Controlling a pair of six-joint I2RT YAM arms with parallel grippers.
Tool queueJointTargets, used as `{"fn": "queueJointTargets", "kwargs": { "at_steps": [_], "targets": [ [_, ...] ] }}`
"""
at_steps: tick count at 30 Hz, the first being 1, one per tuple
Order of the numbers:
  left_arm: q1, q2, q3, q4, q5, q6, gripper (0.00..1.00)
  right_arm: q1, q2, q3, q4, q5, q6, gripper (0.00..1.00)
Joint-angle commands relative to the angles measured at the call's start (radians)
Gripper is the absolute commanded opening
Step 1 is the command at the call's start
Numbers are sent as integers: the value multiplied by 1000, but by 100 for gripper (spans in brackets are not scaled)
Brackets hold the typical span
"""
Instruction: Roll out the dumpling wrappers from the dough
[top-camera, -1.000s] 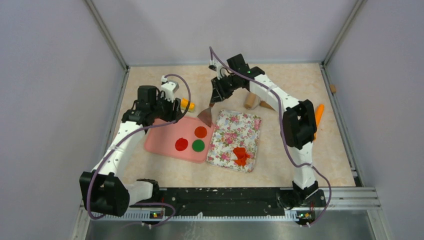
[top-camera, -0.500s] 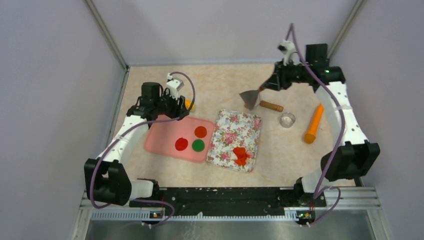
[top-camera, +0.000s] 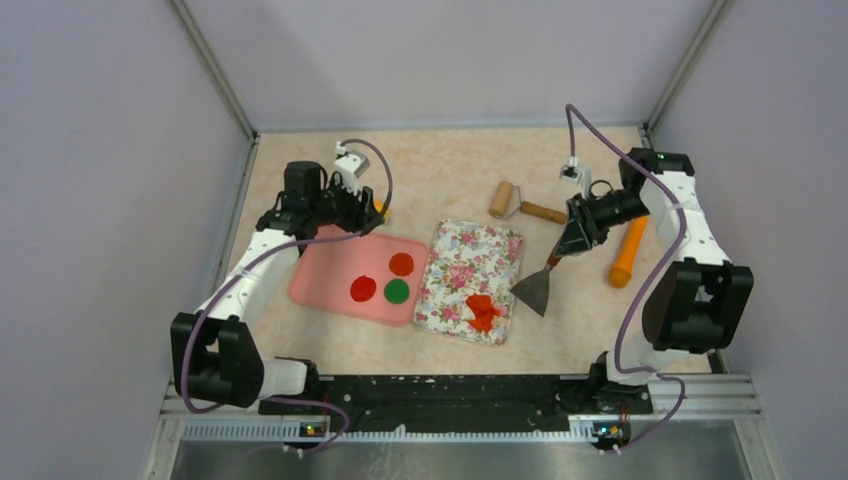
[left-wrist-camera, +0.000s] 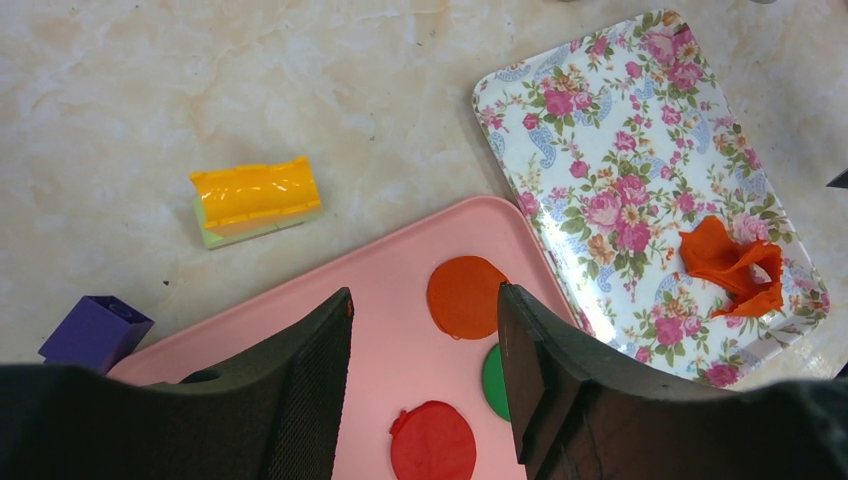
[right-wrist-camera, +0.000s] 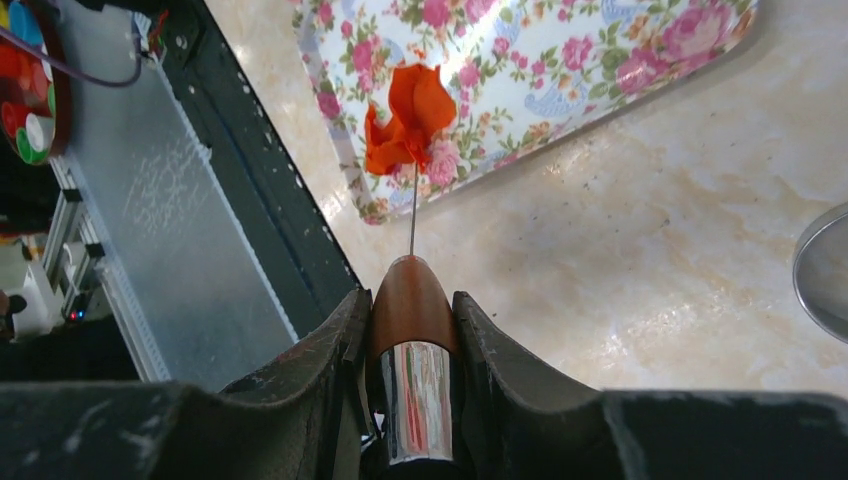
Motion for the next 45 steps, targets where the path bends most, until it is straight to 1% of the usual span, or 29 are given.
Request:
{"fn": "queueJointTargets", "kwargs": {
  "at_steps": [1,7,12,16,21,25,31,34,38,45],
  "targets": [
    [-4,-16,0,46,26,-9,58,-11,32,-29,-54,19,-161,0],
    [-3,-24,-19,51,22,-9,59,-15,116,-109,-44,66,-235,0],
    [-3,-25,-22,46,16,-2,59,-21,169,-121,1,71,-217,0],
    [-3,-24,-25,46,20,-5,59,-36,204,-103,43,77,-188,12],
    [-3,-22,-25,46,22,-4,60,-75,239,-76,57,98,-187,34],
    [-3,-15,-25,51,24,-8,60,-94,270,-41,53,128,-199,48],
    [-3,-14,-27,58,29,-14,60,-111,310,2,92,177,-160,57],
    [-3,-17,-31,56,26,-13,60,-123,311,13,153,218,-116,61],
    [-3,-24,-39,55,26,-11,60,-125,295,39,247,294,-29,62],
    [-3,-21,-40,57,26,-15,60,-125,198,101,355,301,97,63]
  ]
}}
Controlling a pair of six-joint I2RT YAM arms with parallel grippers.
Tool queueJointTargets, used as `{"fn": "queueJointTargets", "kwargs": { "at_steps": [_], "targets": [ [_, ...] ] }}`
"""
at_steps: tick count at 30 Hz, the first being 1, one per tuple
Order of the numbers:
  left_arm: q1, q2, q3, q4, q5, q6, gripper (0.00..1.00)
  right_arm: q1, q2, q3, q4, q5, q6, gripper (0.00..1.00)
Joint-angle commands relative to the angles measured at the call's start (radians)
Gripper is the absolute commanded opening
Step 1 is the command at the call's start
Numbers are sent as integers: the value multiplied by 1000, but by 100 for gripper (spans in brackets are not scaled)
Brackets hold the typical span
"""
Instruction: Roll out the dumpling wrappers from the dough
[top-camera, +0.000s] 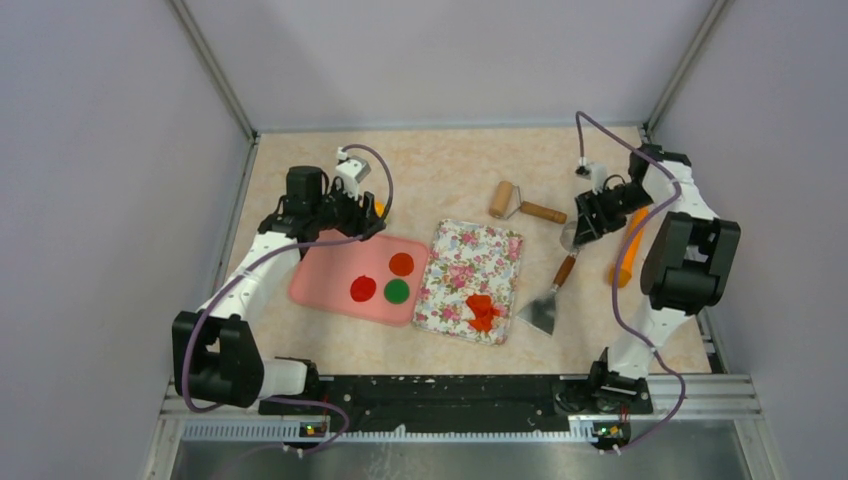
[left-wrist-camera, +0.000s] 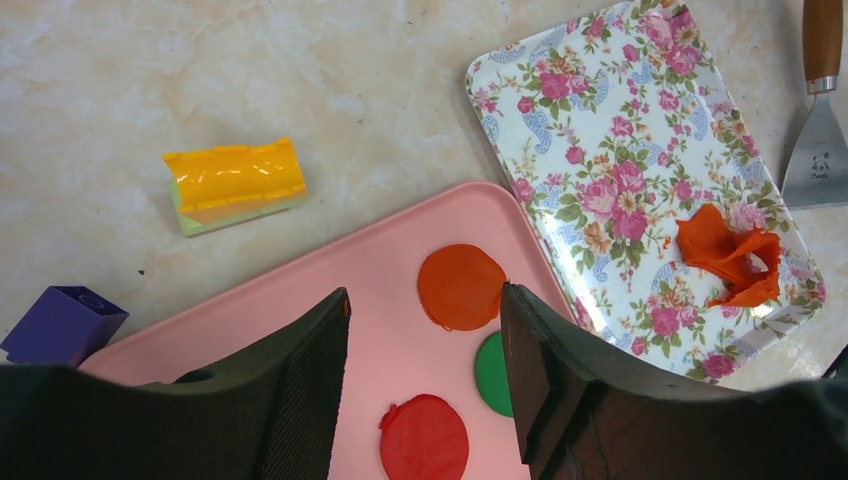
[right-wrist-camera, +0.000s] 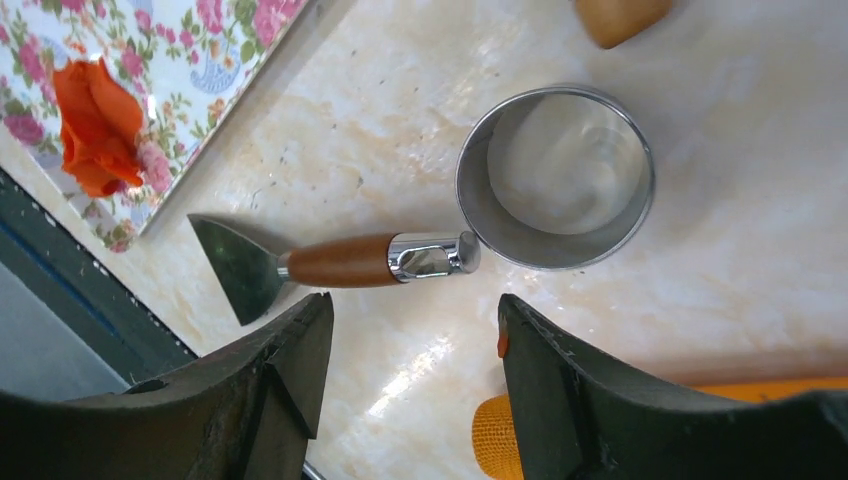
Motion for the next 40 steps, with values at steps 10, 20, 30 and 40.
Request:
{"fn": "queueJointTargets", "kwargs": {
  "at_steps": [10,20,30,40],
  "targets": [
    [-1,-37,7,33,-17,-26,61,-8,-215,101,22,-180,252,62],
    [11,-84,190,-59,-492,-119,99,-8,-377,110,385,69,599,62],
    [65,-90,368,-161,-622,-197,99,-7,-412,162,563,389,873,83],
    [65,-43,424,-158,-562,-136,99,-7,-483,100,573,422,852,82]
  ]
}}
